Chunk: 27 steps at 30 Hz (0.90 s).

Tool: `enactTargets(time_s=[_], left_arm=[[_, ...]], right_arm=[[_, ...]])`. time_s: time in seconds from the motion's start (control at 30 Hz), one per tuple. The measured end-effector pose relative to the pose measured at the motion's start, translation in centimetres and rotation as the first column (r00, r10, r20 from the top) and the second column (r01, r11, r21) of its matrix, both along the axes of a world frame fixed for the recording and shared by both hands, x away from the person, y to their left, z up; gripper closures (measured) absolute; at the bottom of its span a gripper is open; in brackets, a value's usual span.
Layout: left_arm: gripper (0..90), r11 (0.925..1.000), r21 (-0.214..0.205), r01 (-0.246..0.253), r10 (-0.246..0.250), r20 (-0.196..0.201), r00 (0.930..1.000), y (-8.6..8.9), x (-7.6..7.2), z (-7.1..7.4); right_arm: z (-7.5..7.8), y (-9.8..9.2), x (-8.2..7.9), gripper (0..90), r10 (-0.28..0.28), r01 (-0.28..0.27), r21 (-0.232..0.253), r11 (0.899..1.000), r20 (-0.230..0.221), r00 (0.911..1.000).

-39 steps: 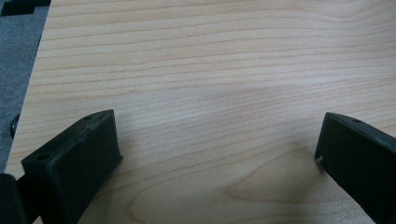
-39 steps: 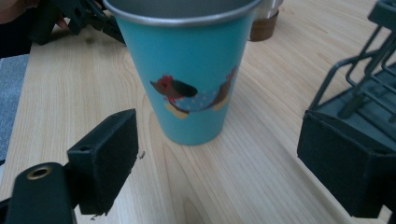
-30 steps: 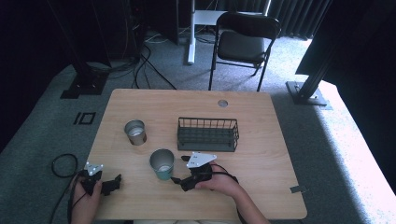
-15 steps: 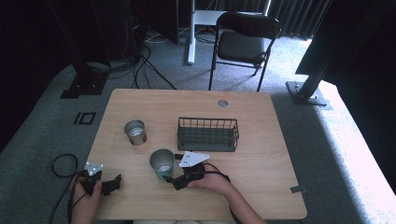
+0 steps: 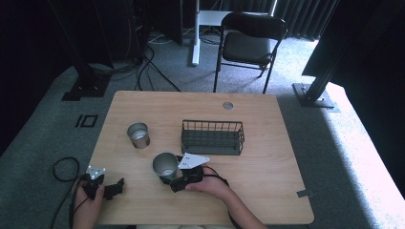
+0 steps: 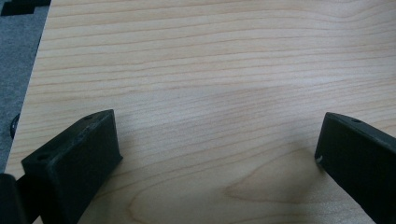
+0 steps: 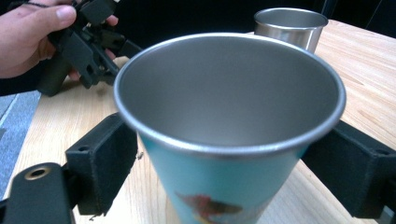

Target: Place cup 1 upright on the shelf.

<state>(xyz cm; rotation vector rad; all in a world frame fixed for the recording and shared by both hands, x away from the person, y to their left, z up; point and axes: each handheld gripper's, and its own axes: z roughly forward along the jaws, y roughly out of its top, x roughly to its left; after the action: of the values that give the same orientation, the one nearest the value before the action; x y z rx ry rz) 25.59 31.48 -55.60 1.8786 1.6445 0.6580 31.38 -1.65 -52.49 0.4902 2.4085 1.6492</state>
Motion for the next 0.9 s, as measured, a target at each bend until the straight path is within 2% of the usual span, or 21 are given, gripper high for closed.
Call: enactTargets(time_s=[0.23, 0.5, 0.9], left_arm=[[0.3, 1.0, 0.0, 0.0, 0.0, 0.0, 1.0, 0.0, 0.0, 0.0], [0.3, 1.0, 0.0, 0.0, 0.0, 0.0, 1.0, 0.0, 0.0, 0.0], [0.3, 1.0, 0.0, 0.0, 0.0, 0.0, 1.0, 0.0, 0.0, 0.0]], right_arm=[[0.1, 0.8, 0.4, 11.6, 0.009, -0.009, 0.007, 1.0, 0.02, 0.9998], [0.1, 1.6, 0.5, 11.4, 0.021, -0.021, 0.018, 1.0, 0.007, 0.9998], [0.3, 2.0, 0.4, 13.1, -0.007, 0.007, 0.017, 1.0, 0.026, 0.9996]])
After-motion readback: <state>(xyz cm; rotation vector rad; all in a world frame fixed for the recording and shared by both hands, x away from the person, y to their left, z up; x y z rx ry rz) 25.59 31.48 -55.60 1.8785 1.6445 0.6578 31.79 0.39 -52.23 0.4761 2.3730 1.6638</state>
